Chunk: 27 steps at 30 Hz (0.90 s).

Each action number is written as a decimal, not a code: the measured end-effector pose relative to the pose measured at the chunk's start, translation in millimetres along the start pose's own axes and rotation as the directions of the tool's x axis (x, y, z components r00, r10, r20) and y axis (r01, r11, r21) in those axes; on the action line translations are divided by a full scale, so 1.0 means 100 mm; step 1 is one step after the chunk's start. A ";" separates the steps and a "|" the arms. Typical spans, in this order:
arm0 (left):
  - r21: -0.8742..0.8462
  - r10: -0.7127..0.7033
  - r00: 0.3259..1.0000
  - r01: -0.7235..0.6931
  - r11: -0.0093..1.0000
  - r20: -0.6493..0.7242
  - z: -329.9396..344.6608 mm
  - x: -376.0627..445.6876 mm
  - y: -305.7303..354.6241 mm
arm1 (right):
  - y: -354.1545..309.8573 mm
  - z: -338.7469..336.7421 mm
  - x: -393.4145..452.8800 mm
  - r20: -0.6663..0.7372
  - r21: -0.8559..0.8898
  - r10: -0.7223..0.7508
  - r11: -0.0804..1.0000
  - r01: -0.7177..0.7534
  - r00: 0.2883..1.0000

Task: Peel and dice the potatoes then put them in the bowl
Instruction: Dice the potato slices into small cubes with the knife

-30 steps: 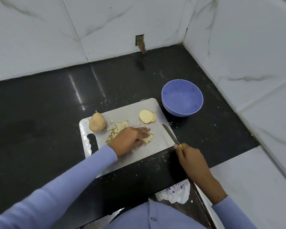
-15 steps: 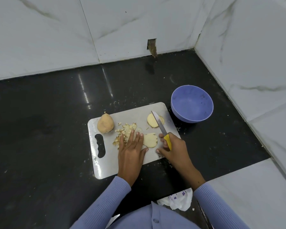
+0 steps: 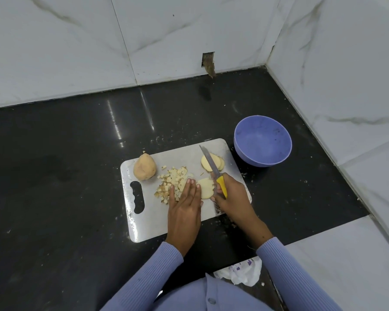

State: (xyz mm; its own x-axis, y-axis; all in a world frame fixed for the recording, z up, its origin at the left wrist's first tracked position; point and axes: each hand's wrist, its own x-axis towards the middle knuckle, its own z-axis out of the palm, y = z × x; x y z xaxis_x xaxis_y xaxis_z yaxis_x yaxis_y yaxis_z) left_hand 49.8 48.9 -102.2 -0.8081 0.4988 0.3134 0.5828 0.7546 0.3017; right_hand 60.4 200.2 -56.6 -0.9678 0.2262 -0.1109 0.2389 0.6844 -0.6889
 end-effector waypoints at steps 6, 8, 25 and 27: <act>-0.031 0.072 0.996 -0.070 0.997 0.059 -0.01 0.16 -0.04 | -0.01 -0.07 -0.03 -0.025 -0.025 -0.042 0.999 0.041 0.999; -0.044 0.098 0.993 -0.095 0.994 0.067 0.01 0.22 -0.06 | 0.00 -0.13 -0.08 -0.078 0.010 0.032 0.999 -0.032 0.996; -0.071 0.041 0.999 -0.040 0.997 0.016 0.07 0.28 0.08 | -0.17 -0.03 -0.46 0.094 -0.325 0.218 0.929 -0.177 0.971; -0.079 0.035 0.999 -0.034 0.996 0.003 0.08 0.29 0.07 | -0.19 0.00 -0.45 0.100 -0.335 0.244 0.921 -0.198 0.965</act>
State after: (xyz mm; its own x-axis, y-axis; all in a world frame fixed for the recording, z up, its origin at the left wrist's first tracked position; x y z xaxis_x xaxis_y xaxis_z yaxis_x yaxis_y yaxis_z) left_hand 29.8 72.0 -98.4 -0.7876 0.5261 0.3206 0.6151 0.7012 0.3605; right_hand 99.2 176.7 -38.2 -0.8832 0.3162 -0.3464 0.4389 0.8176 -0.3726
